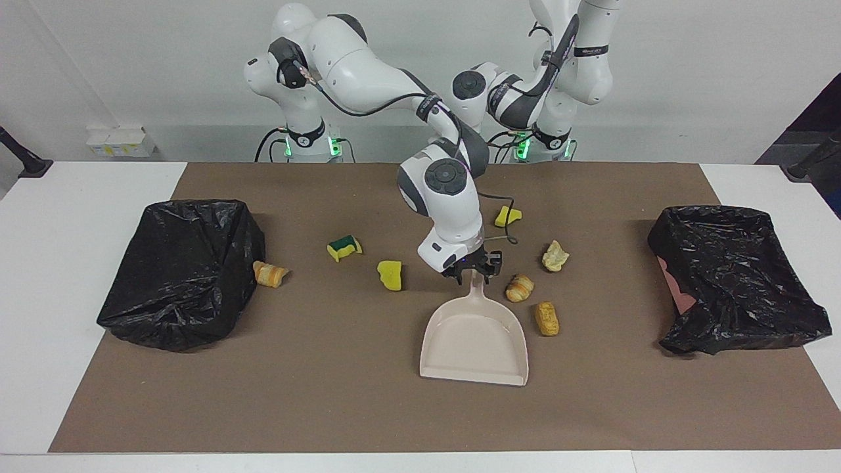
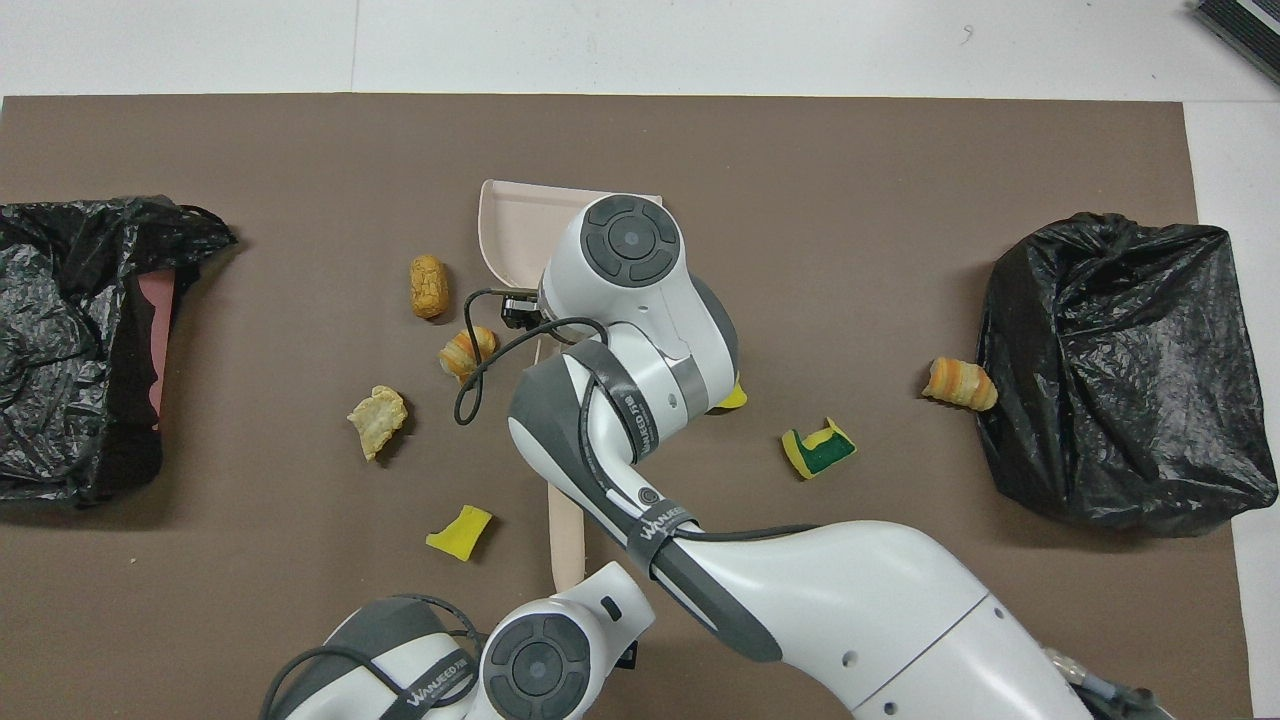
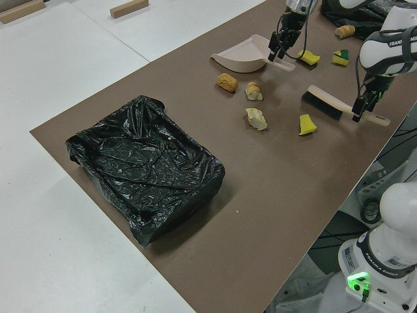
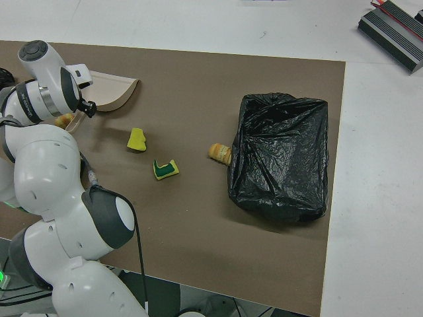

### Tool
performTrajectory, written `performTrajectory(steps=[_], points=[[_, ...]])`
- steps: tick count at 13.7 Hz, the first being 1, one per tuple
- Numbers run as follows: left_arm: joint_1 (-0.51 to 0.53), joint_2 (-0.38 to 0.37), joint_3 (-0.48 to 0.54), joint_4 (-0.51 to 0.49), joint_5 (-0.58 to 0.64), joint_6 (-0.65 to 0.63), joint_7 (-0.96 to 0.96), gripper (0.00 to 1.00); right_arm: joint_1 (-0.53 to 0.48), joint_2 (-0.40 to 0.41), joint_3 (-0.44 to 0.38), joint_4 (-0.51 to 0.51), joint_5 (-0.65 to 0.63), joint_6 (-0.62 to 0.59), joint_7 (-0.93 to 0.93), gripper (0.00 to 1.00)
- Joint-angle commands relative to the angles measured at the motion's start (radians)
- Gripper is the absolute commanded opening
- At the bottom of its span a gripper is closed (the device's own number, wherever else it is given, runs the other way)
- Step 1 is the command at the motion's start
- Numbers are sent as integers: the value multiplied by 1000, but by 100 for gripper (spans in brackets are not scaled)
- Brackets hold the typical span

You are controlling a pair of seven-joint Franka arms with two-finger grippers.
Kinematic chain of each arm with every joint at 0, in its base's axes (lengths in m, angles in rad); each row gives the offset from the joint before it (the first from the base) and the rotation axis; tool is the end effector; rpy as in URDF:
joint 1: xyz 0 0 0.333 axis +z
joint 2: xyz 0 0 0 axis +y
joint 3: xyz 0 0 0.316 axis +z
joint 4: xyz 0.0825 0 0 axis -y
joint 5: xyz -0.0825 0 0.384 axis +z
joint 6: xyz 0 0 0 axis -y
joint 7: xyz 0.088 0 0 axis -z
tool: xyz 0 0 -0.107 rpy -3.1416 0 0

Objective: Sweep and dump trash in bin

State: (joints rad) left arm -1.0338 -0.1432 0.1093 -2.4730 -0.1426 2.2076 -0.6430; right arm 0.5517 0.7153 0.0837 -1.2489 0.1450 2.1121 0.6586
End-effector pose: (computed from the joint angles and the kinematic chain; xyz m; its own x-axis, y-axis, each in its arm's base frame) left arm 0.2647 -0.3596 0.3361 0.9665 -0.1890 -0.1738 -0.1889 -0.9818 0.0178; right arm 0.6166 0.4422 0.3557 0.9936 -0.1126 -0.0043 -0.1105 -0.9660 -0.2339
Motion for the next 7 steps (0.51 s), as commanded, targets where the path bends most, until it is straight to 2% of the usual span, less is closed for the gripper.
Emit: performTrajectory(steps=[1,2,3,4,5,7], points=[[-25,-24,18,-27,-14,14,-20,37,2,16,4,23,7,9,27,58],[-28,-24,18,-26,-14,14,-20,25,4,15,4,22,7,9,27,54],[-31,-21,18,-18,-12,9,-15,6,4,13,4,20,7,9,27,50],[-29,-19,20,-9,-12,1,-6,0,4,10,4,17,7,9,27,48],[-20,-21,23,2,-12,-17,-1,0,5,7,4,13,5,6,27,43],[4,-21,27,49,0,-80,-3,0,5,6,4,13,7,8,27,42]])
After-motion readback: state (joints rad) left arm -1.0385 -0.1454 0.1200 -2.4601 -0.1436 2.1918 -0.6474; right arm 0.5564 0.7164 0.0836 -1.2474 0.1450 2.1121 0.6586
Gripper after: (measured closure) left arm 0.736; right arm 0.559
